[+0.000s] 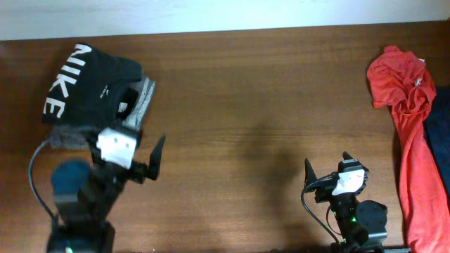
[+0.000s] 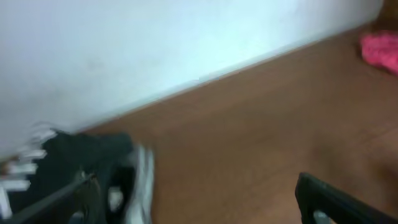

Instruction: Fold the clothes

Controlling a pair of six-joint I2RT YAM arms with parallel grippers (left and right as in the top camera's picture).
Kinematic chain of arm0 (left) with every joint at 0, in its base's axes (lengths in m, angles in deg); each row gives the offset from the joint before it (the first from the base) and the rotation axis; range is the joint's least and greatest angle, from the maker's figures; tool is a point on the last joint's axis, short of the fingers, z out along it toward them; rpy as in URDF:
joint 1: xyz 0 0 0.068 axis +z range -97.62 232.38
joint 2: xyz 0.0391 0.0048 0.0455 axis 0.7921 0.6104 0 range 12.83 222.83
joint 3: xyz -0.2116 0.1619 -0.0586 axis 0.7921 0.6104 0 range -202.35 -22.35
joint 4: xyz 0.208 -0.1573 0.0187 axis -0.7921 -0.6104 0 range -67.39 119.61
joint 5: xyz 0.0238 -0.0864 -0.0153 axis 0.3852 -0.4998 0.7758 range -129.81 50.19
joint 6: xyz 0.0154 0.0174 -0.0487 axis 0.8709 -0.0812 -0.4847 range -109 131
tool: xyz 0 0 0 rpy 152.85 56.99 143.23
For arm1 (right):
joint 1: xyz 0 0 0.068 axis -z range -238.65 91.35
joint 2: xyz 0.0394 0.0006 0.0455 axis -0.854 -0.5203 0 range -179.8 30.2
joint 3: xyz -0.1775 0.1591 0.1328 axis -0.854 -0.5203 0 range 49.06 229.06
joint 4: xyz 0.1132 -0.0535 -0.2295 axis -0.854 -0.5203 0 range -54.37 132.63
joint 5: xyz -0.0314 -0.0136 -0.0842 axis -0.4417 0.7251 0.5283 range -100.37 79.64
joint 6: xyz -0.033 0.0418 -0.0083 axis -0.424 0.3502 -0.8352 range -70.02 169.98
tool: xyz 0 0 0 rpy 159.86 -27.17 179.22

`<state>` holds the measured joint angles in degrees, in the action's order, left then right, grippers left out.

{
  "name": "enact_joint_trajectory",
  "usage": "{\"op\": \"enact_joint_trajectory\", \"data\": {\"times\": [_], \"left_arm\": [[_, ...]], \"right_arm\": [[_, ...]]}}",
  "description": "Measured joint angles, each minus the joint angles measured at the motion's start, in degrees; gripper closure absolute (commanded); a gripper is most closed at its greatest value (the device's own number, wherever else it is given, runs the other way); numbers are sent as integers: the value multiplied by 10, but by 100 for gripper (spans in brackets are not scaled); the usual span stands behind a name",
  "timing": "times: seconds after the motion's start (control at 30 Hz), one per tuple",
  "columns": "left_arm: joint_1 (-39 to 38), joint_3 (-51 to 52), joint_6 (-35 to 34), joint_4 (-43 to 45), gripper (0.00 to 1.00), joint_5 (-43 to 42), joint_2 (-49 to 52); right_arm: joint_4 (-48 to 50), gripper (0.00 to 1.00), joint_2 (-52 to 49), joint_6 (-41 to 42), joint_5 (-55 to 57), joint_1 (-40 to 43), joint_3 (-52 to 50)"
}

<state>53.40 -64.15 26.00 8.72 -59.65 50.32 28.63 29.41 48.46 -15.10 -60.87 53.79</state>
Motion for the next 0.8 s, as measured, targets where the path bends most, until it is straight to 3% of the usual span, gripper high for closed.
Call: {"op": "enact_joint_trajectory", "data": {"times": [0.2,0.53,0.8], "left_arm": [[-2,167,-15,95,1,24,-160],[-25,317,-39,99,1,111,-352],[-29,408,-42,169,1,129,-367]], "right_arm": [[0,1,1,0,0,0,0],[0,1,0,0,0,0,0],[0,1,1,0,0,0,0]]}}
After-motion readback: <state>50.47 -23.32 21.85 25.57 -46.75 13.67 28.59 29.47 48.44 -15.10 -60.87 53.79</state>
